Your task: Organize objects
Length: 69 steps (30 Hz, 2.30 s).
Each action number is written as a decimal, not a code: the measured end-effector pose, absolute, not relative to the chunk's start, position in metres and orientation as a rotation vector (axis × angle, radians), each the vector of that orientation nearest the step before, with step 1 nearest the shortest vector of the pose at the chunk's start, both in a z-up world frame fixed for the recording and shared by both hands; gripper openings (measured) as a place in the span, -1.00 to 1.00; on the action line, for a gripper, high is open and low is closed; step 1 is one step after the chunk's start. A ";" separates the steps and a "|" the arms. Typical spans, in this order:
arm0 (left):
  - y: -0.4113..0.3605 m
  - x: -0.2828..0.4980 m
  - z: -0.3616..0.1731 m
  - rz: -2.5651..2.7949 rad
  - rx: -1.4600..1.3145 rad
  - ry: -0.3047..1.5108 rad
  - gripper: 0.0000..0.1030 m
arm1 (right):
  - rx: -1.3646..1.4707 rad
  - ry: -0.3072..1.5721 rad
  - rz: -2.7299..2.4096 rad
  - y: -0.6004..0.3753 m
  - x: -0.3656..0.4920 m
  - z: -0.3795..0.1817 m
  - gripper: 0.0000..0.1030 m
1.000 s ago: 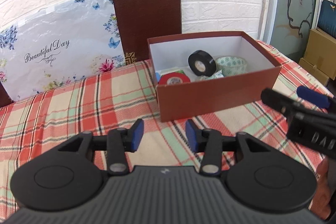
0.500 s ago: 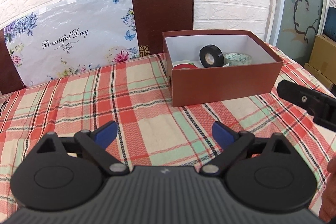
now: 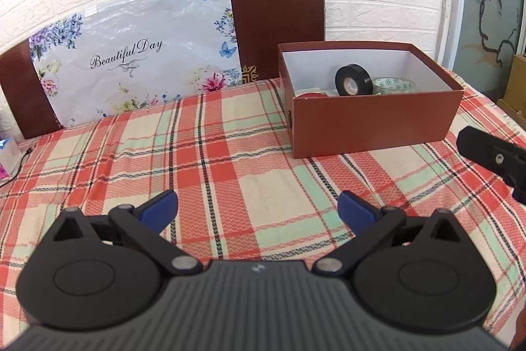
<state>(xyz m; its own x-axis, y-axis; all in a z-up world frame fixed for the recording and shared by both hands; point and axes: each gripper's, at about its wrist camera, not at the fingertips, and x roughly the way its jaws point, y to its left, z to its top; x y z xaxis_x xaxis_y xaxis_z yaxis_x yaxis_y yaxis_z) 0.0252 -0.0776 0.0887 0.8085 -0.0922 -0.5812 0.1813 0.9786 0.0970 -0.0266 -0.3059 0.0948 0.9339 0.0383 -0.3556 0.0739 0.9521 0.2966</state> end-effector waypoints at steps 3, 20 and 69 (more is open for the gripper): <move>-0.078 0.025 0.089 -0.140 0.162 0.609 1.00 | 0.303 0.361 -0.011 -0.304 -0.027 0.096 0.99; -0.081 0.020 0.089 -0.072 0.193 0.587 1.00 | 0.289 0.394 0.012 -0.296 -0.023 0.089 1.00; -0.084 0.012 0.093 -0.049 0.193 0.588 1.00 | 0.284 0.402 0.011 -0.295 -0.024 0.088 1.00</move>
<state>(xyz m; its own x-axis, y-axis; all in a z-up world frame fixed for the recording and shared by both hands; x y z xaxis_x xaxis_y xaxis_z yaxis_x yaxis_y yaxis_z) 0.0124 -0.0839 0.0925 0.8317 0.0092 -0.5552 0.1006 0.9808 0.1669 -0.0235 -0.2951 0.0878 0.9207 0.0668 -0.3846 0.0450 0.9605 0.2746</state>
